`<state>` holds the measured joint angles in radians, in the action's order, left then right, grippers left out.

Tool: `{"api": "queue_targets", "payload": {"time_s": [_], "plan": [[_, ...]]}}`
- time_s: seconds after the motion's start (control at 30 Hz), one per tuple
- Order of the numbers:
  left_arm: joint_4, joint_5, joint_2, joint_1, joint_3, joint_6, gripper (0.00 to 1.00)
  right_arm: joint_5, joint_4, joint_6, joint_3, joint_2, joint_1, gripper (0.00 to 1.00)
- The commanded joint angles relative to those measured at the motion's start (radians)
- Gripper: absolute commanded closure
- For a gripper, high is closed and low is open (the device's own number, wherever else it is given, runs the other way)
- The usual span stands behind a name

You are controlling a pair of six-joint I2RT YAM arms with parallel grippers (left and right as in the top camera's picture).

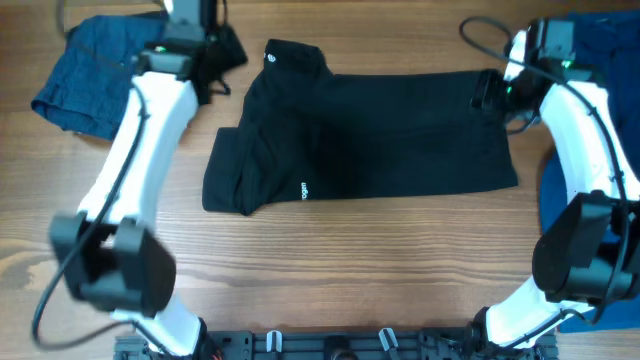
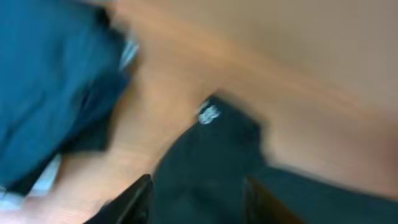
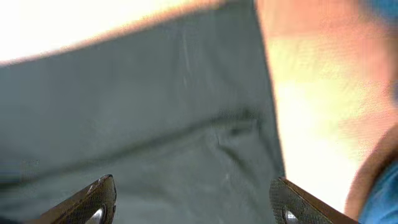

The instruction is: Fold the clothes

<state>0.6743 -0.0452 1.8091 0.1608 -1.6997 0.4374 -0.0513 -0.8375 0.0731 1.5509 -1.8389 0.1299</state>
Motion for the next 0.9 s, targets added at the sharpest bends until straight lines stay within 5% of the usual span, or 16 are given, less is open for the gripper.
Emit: {"api": "queue_targets", "payload": {"time_s": [0.0,0.37,0.87], "plan": [[-0.066,0.124,0.042,-0.003,0.000,-0.046,0.51,0.037,0.042,-0.021,0.094,0.030,0.003,0.20],[-0.386,0.142,0.331,0.005,0.000,-0.046,0.51,0.156,0.423,-0.135,0.095,-0.193,0.034,0.21],[-0.424,0.142,0.391,0.006,0.000,-0.128,0.52,0.073,0.587,-0.178,0.094,-0.412,0.060,0.21]]}}
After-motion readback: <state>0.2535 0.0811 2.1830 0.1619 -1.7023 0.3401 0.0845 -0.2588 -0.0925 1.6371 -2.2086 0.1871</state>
